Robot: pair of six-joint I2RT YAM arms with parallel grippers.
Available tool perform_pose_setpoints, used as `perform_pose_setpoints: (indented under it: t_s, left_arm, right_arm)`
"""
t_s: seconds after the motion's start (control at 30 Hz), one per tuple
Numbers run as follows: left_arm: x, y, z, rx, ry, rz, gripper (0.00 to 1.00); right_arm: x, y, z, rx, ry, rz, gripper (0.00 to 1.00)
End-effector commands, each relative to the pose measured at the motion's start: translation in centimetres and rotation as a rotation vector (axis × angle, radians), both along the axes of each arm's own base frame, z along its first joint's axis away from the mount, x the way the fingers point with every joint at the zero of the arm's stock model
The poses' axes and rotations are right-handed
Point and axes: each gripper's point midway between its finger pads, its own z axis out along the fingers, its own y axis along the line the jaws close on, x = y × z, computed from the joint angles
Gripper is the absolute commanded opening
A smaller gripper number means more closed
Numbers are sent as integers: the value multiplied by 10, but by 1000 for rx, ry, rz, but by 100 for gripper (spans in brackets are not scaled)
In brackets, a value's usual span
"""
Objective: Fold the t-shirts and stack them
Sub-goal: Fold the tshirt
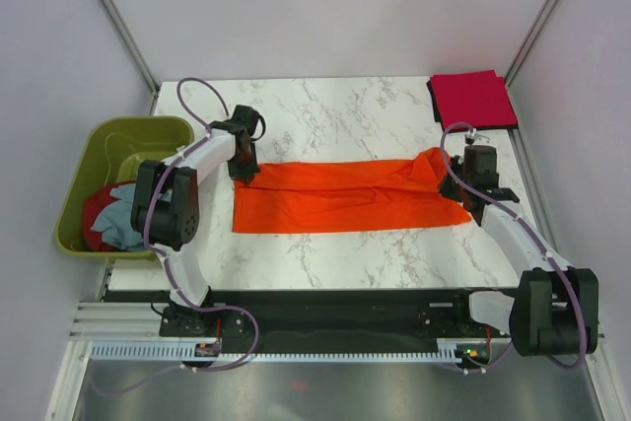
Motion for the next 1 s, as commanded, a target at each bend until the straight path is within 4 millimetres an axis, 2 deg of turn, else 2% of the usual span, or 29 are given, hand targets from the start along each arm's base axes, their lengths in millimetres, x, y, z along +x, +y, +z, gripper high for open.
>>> perform_pose_setpoints:
  t_s: [0.0,0.07,0.1,0.13,0.17,0.23,0.33,0.37,0.43,0.5,0.6,0.63,0.67,0.73,0.8,0.9,0.93,0.97]
  left_arm:
    - [2,-2,18,18,-36,-18,7]
    - [4,-4,27,12,-49,-30,16]
    - [1,-5,29,13,-34,-37,21]
    - [0,-5,32,26,-31,-41,33]
    - [-3,-4,33,45,-23,-40,36]
    - [-10,-5,43,85,-32,-44,37]
    - [-5,-12,57,73,-78,-44,38]
    - [-2,-16,58,56,-83,-48,38]
    - [4,-27,60,6,-88,-64,36]
    - [10,-28,51,9,-71,-62,35]
    - [20,-21,37,54,-45,-51,32]
    - [23,-17,32,61,-39,-43,31]
    - [26,-15,29,64,-33,-36,31]
    - [37,-11,25,59,-30,-21,28]
    - [51,-12,29,55,-53,-24,27]
    - [65,-10,24,70,-58,-23,27]
    - [66,-7,14,81,-37,-16,27]
    - [68,-6,9,81,-28,-10,27]
  right_arm:
    - [-6,-13,-7,-14,41,-106,8]
    - [-14,-16,-8,-12,74,-135,13]
    - [-17,-16,-11,-1,93,-150,27]
    - [-27,-10,-20,17,150,-124,32]
    - [-28,-9,-21,19,171,-118,36]
    - [-34,-7,-20,24,192,-106,39]
    - [-27,-7,-7,29,156,-113,39]
    - [-20,-4,1,42,134,-106,39]
    - [-7,3,3,60,118,-83,38]
    - [4,9,6,55,99,-60,38]
    - [24,2,-1,-5,115,-53,40]
    - [29,0,-13,-22,149,-51,40]
    - [39,0,-10,-36,140,-31,40]
    - [52,7,-20,-24,154,13,41]
    - [66,13,-15,-21,126,65,43]
    - [84,7,-17,-44,128,56,46]
    - [86,3,-28,-47,161,36,47]
    - [93,2,-25,-33,154,34,49]
